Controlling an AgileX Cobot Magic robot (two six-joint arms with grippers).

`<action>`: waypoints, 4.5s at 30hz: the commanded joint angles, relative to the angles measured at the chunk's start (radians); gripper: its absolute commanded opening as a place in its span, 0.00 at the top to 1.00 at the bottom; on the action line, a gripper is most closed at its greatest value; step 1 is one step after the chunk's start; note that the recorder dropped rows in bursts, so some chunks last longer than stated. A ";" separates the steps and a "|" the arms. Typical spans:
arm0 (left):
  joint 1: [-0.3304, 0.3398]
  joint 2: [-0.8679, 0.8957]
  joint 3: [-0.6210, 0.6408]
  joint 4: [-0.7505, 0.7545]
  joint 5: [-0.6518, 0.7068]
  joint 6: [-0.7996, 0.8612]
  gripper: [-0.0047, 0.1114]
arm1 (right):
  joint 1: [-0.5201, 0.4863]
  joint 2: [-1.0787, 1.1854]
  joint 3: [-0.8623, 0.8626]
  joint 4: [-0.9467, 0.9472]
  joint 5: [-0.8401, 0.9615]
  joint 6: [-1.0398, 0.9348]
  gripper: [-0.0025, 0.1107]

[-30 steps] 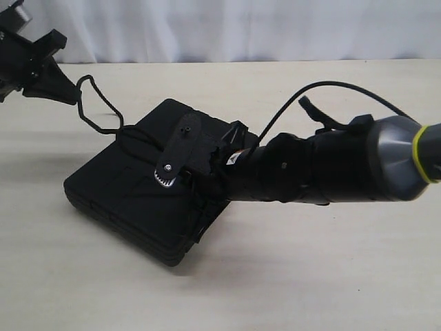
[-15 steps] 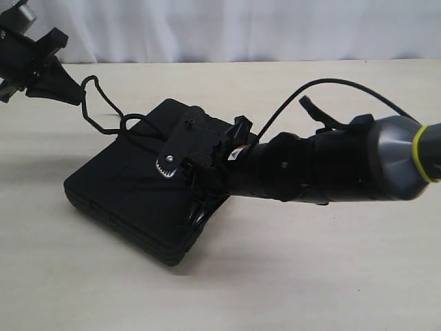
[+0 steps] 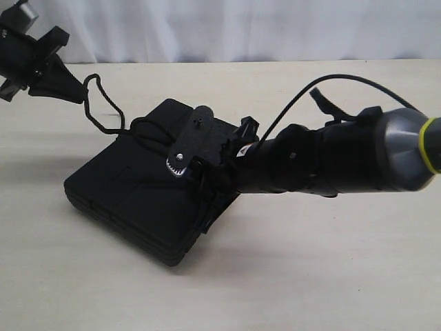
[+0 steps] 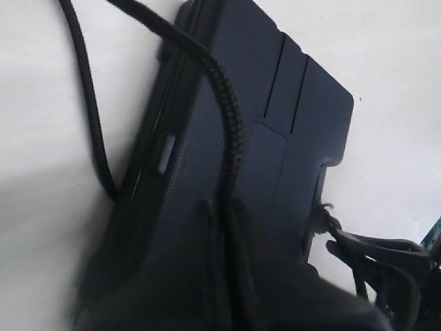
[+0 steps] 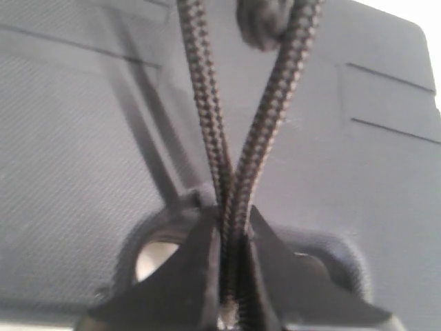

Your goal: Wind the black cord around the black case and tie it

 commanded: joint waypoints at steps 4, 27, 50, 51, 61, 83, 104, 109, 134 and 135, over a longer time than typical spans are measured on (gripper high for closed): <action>-0.073 0.000 -0.006 -0.022 0.002 0.024 0.96 | -0.001 -0.003 0.002 -0.007 0.034 -0.019 0.94; -0.154 0.000 -0.006 -0.026 0.002 0.024 0.96 | -0.003 -0.003 0.002 -0.007 -0.052 -0.092 0.94; -0.221 0.000 -0.006 -0.040 0.002 0.028 0.96 | -0.003 -0.042 0.002 0.128 0.100 -0.092 0.41; -0.221 0.000 -0.006 -0.040 0.002 0.028 0.96 | -0.003 -0.079 0.003 0.118 0.140 -0.092 0.41; -0.221 0.000 -0.006 -0.039 0.002 0.028 0.96 | 0.000 -0.161 0.009 0.125 0.165 -0.085 0.65; -0.219 -0.036 -0.006 -0.028 0.002 0.291 0.57 | 0.000 -0.241 0.007 0.125 0.184 -0.028 0.94; -0.421 -0.300 -0.006 0.307 -0.140 0.949 0.51 | -0.106 -0.283 -0.241 0.137 0.200 0.147 0.94; -0.427 -0.298 -0.006 0.302 -0.204 0.951 0.51 | -0.109 -0.283 -0.241 0.137 0.216 0.147 0.94; -0.328 -0.291 -0.006 0.285 -0.357 0.547 0.96 | -0.358 -0.299 -0.235 -0.204 0.623 0.786 0.38; -0.306 -0.291 -0.006 0.285 -0.366 0.510 0.96 | -0.361 -0.294 -0.221 -0.252 0.637 0.846 0.38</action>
